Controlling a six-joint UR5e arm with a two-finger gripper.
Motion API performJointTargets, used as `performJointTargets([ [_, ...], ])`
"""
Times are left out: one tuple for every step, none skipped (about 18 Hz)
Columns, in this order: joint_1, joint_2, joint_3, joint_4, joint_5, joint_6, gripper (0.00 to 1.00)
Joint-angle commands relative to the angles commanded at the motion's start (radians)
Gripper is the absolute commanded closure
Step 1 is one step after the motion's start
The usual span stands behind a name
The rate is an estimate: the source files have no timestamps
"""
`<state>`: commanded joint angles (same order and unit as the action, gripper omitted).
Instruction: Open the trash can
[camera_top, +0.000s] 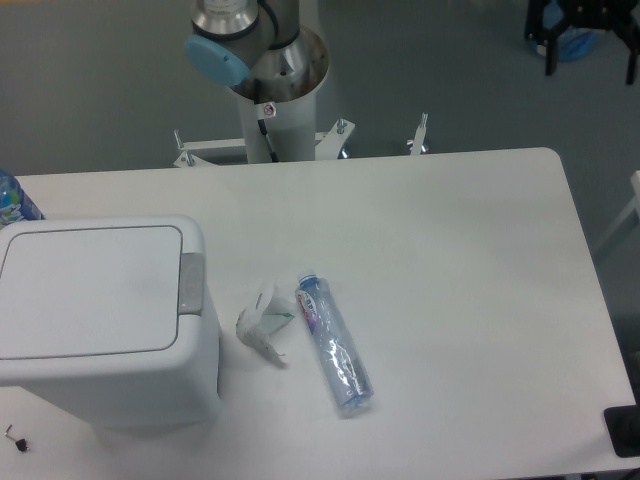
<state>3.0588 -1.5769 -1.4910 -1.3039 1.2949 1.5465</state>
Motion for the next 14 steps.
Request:
performJointTargets([
  [-0.003,-0.002,0.000,0.002,-0.020,-0.040,0.00],
  [-0.009,-0.002,0.000,0.003,-0.032,-0.084,0.00],
  [-0.020,-0.002,0.002,0.009,-0.037,-0.133,0.00],
  [-0.040,0.000,0.000,0.032,-0.037,-0.187,0.00],
  [-0.063,0.000,-0.002,0.055,-0.037,-0.251,0.00],
  [-0.087,-0.002,-0.002,0.067,-0.037,-0.325,0.00],
  [-0.107,-0.005,-0.002,0.077,-0.036,-0.392,0.00],
  [-0.126,-0.006,-0.002,0.087,-0.034,-0.451,0.00],
  [-0.142,-0.008,-0.002,0.095,-0.034,-0.500,0.00],
  [-0.159,-0.011,-0.002,0.107,-0.034,-0.546,0.00],
  [-0.179,-0.014,-0.002,0.121,-0.032,-0.587,0.00],
  [-0.199,-0.020,-0.002,0.130,-0.032,-0.624,0.00],
  [-0.218,-0.021,-0.002,0.133,-0.032,-0.660,0.00],
  [-0.239,-0.021,-0.003,0.133,-0.031,-0.695,0.00],
])
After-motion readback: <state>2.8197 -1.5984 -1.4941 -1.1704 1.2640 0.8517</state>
